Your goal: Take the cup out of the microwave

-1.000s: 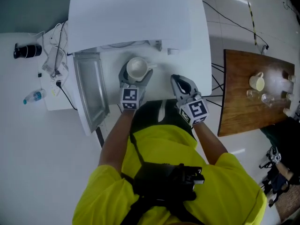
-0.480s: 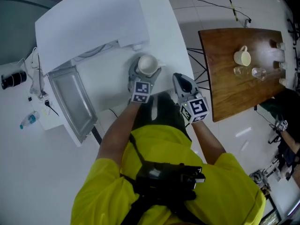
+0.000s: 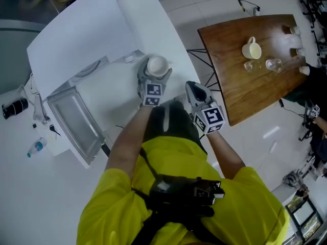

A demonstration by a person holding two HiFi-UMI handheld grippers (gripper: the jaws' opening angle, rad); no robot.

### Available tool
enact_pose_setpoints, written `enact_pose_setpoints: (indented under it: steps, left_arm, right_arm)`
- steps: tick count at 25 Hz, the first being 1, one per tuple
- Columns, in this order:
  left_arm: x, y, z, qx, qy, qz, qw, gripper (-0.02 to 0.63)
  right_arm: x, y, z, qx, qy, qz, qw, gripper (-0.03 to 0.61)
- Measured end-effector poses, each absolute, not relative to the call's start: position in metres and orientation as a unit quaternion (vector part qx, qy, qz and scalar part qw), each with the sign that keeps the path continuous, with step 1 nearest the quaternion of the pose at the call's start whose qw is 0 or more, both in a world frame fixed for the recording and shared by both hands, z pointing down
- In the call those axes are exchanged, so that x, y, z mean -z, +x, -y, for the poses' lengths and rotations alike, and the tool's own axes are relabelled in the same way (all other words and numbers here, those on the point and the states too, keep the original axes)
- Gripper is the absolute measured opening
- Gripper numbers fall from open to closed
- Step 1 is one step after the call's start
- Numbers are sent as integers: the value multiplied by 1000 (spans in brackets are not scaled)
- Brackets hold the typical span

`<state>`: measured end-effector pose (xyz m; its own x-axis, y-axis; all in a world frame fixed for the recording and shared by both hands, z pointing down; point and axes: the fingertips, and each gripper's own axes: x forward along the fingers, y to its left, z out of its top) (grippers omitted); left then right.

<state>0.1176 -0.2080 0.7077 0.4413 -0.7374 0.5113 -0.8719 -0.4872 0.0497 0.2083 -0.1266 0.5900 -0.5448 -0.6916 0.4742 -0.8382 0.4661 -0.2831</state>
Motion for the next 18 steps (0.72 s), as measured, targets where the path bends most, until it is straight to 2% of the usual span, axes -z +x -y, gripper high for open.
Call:
enact_pose_setpoints:
  steps: [11, 16, 17, 18]
  left_arm:
    - [-710, 119, 165, -223, 824, 484, 191, 466]
    - [-673, 103, 125, -223, 836, 464, 191, 468]
    - [-658, 97, 115, -211, 842, 454, 199, 450]
    - [-641, 89, 106, -192, 848, 444, 215, 353]
  right_arm:
    - [-587, 193, 139, -242, 432, 856, 146, 6]
    - [-566, 185, 140, -228, 423, 865, 146, 6]
    - [-558, 183, 139, -224, 419, 868, 144, 6]
    - [-549, 180, 139, -221, 414, 872, 141, 5]
